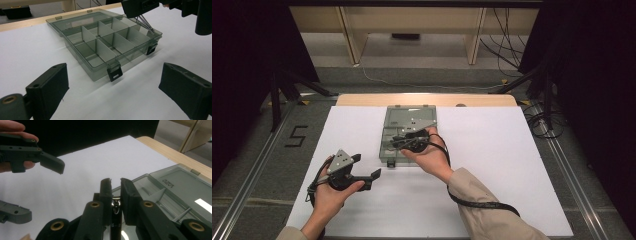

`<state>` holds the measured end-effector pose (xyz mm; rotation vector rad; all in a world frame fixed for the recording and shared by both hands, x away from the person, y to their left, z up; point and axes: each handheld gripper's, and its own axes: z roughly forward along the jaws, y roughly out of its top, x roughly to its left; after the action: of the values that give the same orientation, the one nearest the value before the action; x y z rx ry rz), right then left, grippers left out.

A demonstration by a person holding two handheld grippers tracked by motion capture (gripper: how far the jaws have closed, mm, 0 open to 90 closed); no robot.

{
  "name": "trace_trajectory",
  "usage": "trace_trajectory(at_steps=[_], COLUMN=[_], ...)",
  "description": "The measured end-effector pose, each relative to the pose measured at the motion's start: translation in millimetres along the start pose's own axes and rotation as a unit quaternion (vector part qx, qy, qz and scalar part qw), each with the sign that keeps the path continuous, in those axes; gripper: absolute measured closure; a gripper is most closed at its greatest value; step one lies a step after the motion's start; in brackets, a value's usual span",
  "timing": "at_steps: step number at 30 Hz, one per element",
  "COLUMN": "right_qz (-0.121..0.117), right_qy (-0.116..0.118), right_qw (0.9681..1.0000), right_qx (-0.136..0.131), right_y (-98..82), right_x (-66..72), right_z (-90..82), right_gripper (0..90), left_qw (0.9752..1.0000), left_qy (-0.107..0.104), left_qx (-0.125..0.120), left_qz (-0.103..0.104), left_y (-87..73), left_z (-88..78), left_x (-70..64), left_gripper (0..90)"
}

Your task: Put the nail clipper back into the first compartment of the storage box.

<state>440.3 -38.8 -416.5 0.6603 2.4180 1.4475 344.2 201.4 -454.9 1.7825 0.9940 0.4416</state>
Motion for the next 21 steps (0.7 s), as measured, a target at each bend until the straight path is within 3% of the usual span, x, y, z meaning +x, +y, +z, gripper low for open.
trace_trajectory(at_steps=[3,7,21], right_qz=[0.001,0.005,0.011], right_qy=[0.001,-0.006,-0.012], right_qw=[1.0000,1.0000,0.9999], right_qx=[0.005,-0.004,0.001], right_y=[2.1,4.9,15.4], right_x=[-2.4,-5.2,-13.5], right_z=[1.0,4.6,14.1], right_gripper=[80.9,80.9,80.9], left_qw=[0.9999,0.9999,0.9998], left_qy=[0.006,0.006,0.012], left_qx=[0.000,0.000,-0.003], left_qz=[0.009,0.008,0.018], left_y=[0.4,0.3,0.8], left_z=[-0.1,-0.2,-0.6], left_x=[1.4,1.4,2.7], left_gripper=[7.8,7.7,7.8])
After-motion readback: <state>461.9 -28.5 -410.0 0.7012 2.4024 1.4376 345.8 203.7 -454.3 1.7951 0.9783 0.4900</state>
